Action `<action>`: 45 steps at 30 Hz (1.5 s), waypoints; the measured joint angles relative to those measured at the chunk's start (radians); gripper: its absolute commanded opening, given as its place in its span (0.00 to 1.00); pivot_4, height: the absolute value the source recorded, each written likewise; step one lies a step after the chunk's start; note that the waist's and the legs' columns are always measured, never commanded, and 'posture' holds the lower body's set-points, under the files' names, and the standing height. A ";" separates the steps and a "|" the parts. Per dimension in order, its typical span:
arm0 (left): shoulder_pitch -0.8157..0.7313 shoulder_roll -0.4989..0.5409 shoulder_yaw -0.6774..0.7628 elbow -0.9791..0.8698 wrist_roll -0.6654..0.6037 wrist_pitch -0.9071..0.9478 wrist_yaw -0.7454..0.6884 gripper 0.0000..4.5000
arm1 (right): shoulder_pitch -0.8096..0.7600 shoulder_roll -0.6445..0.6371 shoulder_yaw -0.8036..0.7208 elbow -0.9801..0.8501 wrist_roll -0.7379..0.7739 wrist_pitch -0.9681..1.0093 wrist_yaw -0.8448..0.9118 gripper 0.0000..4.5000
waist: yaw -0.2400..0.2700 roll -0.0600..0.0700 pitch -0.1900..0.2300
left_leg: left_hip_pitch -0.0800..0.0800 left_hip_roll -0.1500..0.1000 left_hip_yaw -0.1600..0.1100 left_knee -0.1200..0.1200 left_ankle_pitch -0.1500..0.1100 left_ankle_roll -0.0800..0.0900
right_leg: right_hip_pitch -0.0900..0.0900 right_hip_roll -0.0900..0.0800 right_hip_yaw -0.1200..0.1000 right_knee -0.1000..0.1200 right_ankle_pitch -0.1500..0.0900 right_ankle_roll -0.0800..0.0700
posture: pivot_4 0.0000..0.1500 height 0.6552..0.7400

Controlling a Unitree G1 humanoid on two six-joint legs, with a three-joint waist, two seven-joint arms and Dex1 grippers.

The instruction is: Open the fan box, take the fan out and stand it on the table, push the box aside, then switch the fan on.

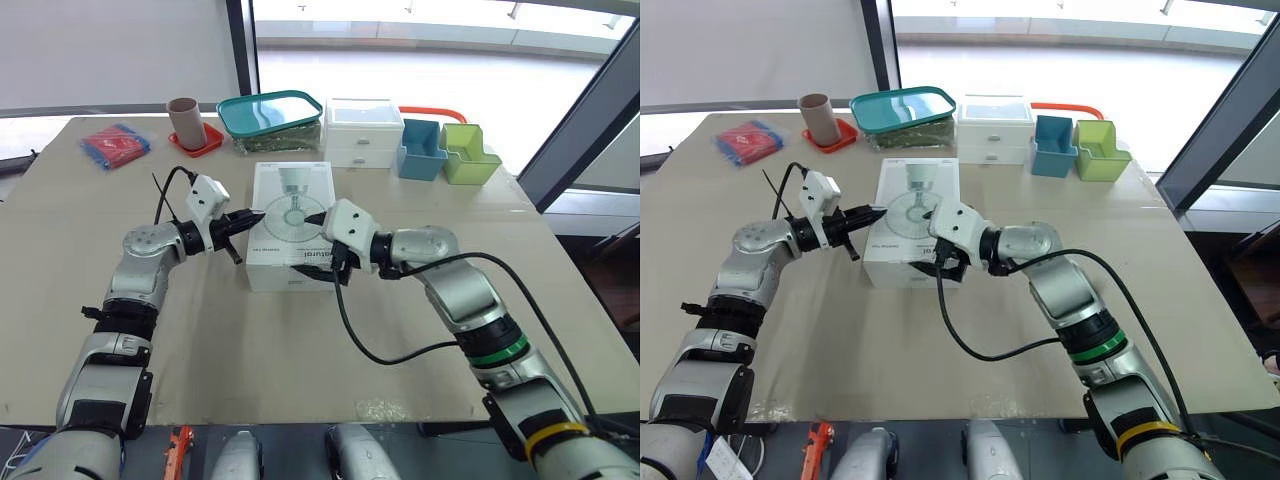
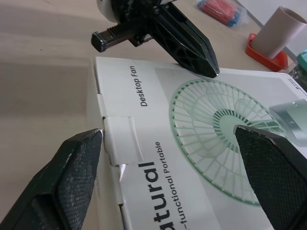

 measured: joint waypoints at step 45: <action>0.024 -0.025 -0.001 -0.053 0.021 0.004 0.003 0.01 | -0.122 0.068 -0.093 0.069 -0.018 0.239 -0.121 1.00 | 0.000 0.000 0.000 | -0.001 -0.001 -0.006 0.000 0.002 -0.003 | 0.001 -0.001 -0.005 0.000 0.000 0.000 | 1.00 1.00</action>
